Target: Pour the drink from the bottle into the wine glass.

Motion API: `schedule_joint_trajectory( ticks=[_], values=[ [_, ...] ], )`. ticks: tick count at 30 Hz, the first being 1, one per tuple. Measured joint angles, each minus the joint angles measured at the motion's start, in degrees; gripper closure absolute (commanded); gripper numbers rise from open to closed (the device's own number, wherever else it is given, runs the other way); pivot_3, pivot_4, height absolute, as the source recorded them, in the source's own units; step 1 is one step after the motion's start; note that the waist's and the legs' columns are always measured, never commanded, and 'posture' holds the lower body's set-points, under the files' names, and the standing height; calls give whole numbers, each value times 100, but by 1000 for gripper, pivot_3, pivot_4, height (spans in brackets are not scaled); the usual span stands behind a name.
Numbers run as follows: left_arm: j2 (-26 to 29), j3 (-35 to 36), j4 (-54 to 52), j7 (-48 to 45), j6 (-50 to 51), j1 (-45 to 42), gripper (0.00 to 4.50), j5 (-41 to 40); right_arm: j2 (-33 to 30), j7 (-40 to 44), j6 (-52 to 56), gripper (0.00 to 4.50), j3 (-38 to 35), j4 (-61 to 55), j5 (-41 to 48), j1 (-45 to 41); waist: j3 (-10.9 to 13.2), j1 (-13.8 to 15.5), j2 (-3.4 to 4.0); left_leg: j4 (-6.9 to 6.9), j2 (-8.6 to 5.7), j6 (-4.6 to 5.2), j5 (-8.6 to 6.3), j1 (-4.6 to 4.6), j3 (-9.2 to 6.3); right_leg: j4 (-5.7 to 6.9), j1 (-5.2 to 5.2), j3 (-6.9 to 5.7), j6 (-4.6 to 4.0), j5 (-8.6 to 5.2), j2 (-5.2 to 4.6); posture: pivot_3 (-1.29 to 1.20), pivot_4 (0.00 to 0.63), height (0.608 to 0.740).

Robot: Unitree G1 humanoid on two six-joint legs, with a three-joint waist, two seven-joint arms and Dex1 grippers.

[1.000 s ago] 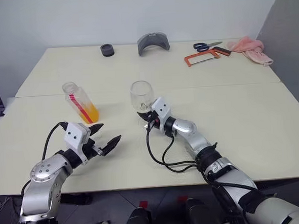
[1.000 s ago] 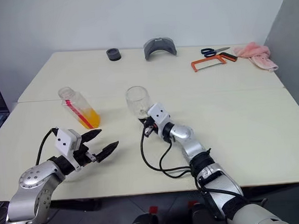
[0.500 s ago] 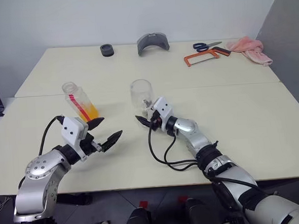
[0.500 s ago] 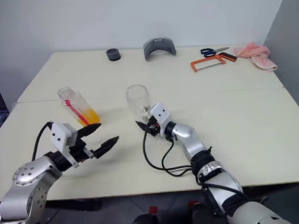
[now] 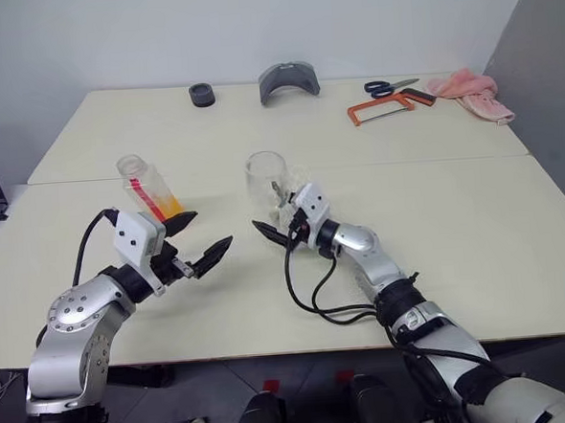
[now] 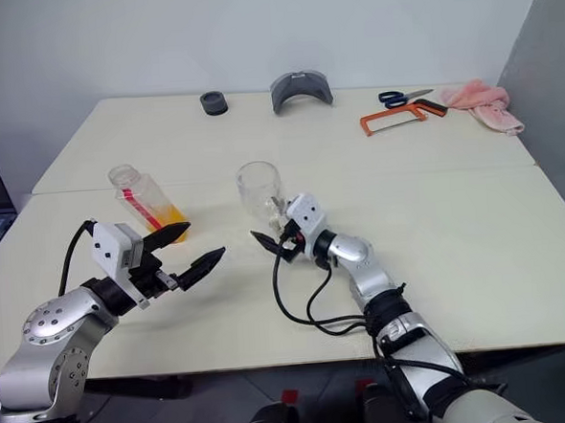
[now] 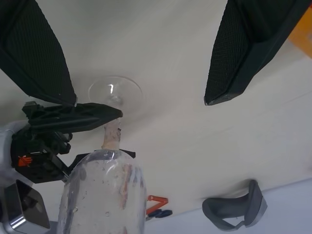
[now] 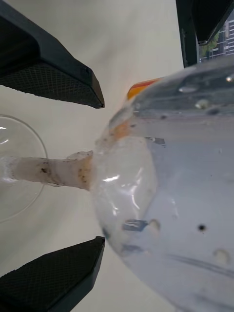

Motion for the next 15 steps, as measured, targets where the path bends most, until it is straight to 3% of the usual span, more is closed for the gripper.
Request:
schedule_joint_trajectory(
  ticks=[9,15],
  values=[
    [-9,1,-113,67,2,-73,0,-64,-472,248,621,15,2,-1131,61,602,0,5,0,1,1,0,0,0,2,-1,0,2,0,0,0,0,150,740],
    [-230,11,-102,305,0,-24,0,-63,-1244,766,1367,15,20,-2610,306,1343,0,31,-1,4,-4,1,0,-6,-1,-6,2,-1,1,0,-5,0,150,740]
  ],
)
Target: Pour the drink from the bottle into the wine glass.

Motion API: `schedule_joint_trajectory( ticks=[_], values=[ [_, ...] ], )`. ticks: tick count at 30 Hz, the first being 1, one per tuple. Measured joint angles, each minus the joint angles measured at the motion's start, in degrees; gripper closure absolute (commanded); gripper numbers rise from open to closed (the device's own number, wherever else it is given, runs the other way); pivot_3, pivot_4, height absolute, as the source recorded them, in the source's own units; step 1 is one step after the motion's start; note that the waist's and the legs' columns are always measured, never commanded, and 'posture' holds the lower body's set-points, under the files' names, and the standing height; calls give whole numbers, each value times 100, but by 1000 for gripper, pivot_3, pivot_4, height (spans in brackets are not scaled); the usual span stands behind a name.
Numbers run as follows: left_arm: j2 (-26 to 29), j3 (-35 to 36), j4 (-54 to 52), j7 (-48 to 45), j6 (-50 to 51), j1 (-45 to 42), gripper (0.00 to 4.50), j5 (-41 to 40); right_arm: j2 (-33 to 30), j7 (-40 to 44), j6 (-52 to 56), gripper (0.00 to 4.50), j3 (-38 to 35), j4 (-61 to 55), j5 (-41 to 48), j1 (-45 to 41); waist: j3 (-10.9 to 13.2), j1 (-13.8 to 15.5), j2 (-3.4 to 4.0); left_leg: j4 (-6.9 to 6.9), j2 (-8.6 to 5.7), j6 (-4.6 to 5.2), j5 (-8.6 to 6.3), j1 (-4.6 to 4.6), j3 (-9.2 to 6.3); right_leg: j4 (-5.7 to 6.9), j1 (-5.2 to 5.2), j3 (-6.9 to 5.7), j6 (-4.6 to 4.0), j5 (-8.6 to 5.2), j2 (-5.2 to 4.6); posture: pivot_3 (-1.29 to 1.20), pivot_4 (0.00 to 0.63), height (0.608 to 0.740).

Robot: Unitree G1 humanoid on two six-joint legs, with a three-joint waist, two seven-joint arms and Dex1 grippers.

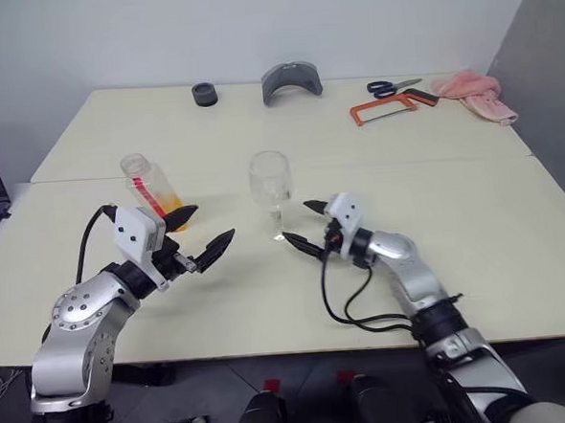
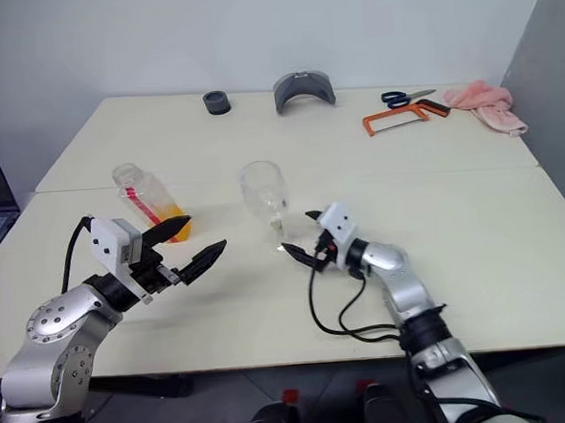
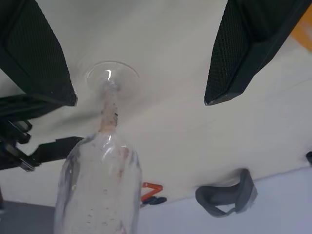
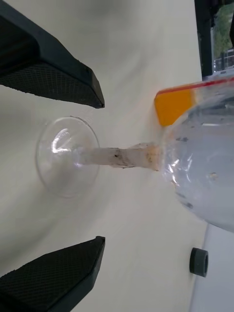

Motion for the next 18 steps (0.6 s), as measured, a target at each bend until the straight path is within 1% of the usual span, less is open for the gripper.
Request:
schedule_joint_trajectory(
  ticks=[5,9,13,18],
  values=[
    [-234,42,276,367,-216,274,0,258,-643,438,710,15,-7,-1326,383,554,0,-7,0,-3,5,0,0,2,-1,-4,0,-1,0,0,6,0,150,740],
    [-693,160,829,1219,-644,422,0,825,-1248,731,1243,15,-38,-2484,773,984,1,25,-4,0,6,1,0,-1,-6,-12,4,-5,2,0,3,0,150,740],
    [-925,247,1202,1791,-896,388,0,1123,-1442,779,1654,15,-33,-3198,1098,1055,2,41,-9,2,4,0,0,-4,-10,-14,5,-9,3,0,3,0,150,740],
    [-966,296,1486,1996,-1012,29,0,1165,-1546,754,2000,15,-25,-3688,1334,1111,1,108,-11,6,-1,0,0,-7,-10,-15,6,-11,5,2,2,0,150,740]
  ],
)
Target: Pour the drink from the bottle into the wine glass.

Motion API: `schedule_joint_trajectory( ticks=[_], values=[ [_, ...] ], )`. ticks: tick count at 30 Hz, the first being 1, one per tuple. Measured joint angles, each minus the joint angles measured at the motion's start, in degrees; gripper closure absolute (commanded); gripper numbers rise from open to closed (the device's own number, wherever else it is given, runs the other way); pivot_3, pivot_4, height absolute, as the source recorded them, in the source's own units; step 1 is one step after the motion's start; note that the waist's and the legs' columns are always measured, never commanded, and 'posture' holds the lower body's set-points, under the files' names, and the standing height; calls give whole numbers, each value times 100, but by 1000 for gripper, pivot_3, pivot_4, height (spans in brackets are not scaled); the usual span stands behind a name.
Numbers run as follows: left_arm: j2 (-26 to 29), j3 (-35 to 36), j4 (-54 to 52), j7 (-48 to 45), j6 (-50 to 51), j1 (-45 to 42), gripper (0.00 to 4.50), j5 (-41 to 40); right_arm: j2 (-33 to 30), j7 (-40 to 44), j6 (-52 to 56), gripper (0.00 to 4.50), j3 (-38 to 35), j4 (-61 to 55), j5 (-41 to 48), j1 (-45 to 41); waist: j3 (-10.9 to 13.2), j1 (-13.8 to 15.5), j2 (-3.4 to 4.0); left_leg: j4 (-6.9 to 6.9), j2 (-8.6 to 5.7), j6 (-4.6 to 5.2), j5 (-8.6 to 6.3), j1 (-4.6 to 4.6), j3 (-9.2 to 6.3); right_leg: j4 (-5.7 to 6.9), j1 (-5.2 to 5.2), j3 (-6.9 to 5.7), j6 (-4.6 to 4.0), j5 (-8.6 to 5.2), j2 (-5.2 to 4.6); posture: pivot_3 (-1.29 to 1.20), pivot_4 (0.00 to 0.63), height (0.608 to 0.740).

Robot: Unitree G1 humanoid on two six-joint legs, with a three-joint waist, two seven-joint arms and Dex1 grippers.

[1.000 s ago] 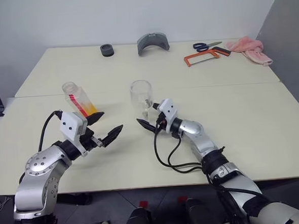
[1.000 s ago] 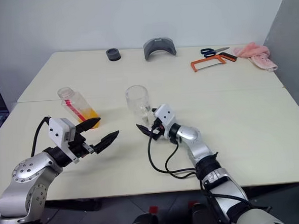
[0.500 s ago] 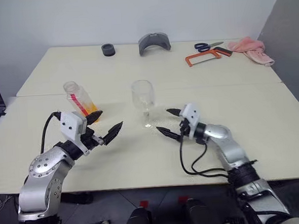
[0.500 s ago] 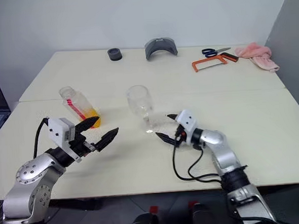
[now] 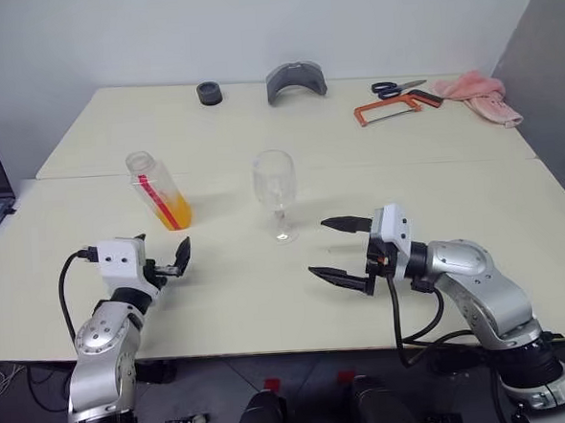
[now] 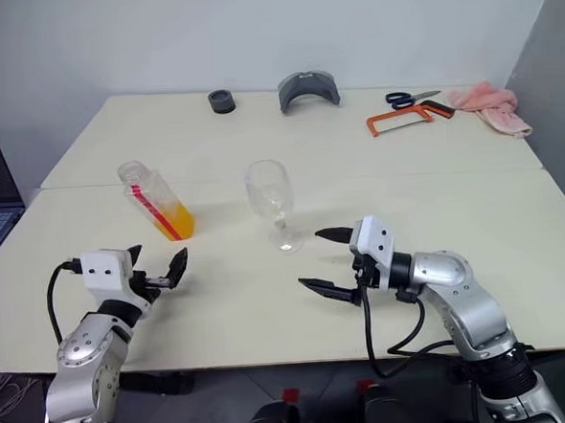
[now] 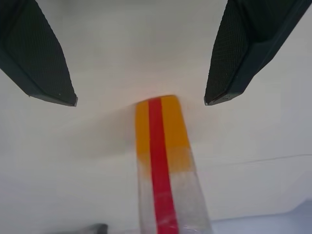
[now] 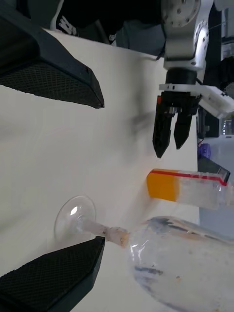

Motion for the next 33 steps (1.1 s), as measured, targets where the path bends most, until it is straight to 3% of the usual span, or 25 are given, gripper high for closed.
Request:
schedule_joint_trajectory(
  ticks=[31,33],
  values=[
    [196,14,1699,424,-22,-2174,0,148,-66,-258,355,15,16,-466,266,-159,1,16,-6,4,-17,-2,1,-4,-6,-4,-1,-6,1,1,0,0,150,740],
    [209,12,1920,390,-97,-2340,430,152,-66,-274,355,0,21,-466,263,-168,2,16,-7,4,-18,-2,1,-5,-5,-3,-1,-6,1,1,0,0,150,740]
  ],
)
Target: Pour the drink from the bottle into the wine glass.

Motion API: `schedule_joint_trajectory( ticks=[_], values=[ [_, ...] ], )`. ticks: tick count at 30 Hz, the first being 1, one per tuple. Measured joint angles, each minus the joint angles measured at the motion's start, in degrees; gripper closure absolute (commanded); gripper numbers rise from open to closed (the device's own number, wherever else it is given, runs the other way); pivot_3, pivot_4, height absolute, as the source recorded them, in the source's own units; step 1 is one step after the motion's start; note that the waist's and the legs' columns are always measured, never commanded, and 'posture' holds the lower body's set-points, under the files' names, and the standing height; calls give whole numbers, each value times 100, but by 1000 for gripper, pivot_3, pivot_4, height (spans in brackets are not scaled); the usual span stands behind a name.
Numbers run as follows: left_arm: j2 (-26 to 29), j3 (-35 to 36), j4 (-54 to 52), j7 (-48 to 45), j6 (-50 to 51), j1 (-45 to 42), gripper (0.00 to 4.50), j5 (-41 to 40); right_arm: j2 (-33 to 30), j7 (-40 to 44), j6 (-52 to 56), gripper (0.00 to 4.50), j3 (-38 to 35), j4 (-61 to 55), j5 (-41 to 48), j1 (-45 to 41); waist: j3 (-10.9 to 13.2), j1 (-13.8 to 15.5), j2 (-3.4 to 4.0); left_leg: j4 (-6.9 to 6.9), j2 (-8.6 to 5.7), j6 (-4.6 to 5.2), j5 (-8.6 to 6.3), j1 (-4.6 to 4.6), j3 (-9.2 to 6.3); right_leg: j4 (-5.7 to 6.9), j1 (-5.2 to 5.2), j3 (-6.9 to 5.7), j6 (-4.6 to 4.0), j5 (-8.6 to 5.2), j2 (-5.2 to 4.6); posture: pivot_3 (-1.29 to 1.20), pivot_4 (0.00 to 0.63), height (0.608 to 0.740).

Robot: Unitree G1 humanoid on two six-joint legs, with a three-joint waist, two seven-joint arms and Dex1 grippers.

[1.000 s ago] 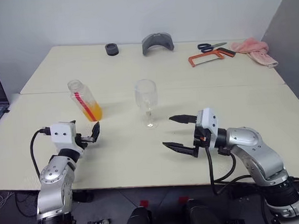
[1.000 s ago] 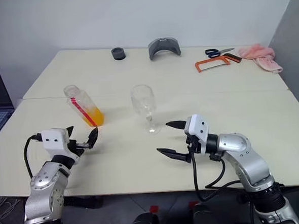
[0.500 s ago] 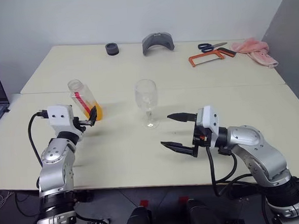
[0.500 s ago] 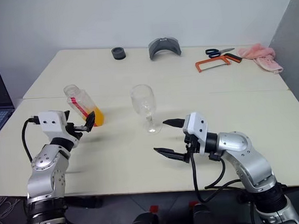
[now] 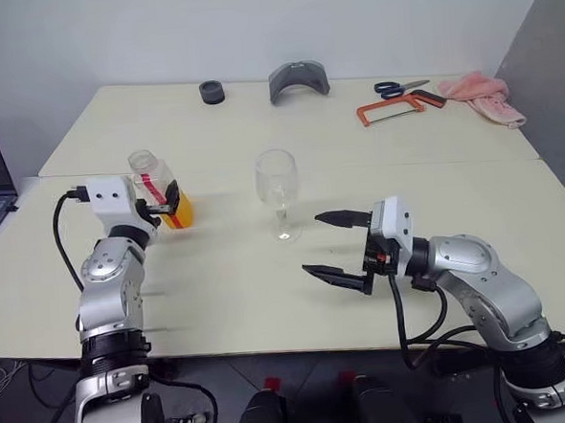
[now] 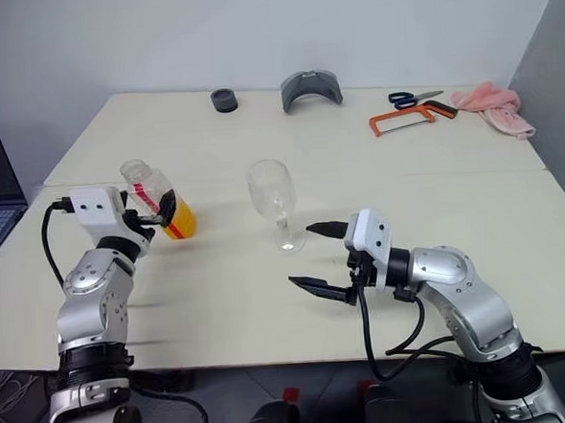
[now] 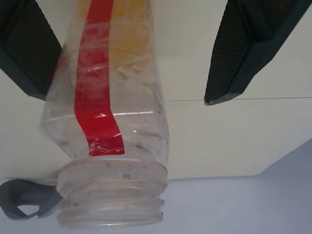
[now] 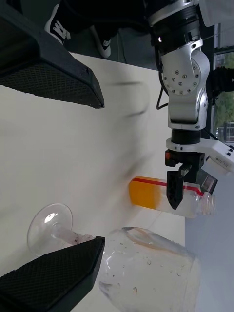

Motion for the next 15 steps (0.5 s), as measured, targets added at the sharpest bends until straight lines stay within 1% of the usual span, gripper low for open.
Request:
schedule_joint_trajectory(
  ticks=[1,6,8,10,15],
  values=[
    [12,-3,41,-30,-31,-40,624,2,-1,-3,0,0,0,0,0,-7,1,-2,-1,0,0,-1,0,0,1,0,0,0,0,0,0,0,150,740],
    [36,-39,337,-178,-217,-206,2265,17,-10,-23,0,0,0,0,-9,-16,1,-1,-2,0,0,-1,1,0,0,0,-1,0,0,0,0,0,150,740],
    [36,-55,370,-224,-267,-220,2710,17,-21,-36,0,0,0,0,-16,-16,1,-2,-3,0,0,-2,1,0,0,0,-1,0,0,0,0,0,150,740],
    [36,-86,366,-261,-280,-220,2792,19,-30,-81,0,0,0,0,-54,-16,1,-1,-3,0,1,-2,1,-1,-2,1,-1,0,0,0,0,0,150,740],
    [33,-260,142,-425,-279,-122,2793,31,-71,-211,21,0,-49,-149,-47,-16,2,2,-5,2,3,-4,2,-7,-8,0,-2,-3,0,0,-4,0,150,740]
  ],
)
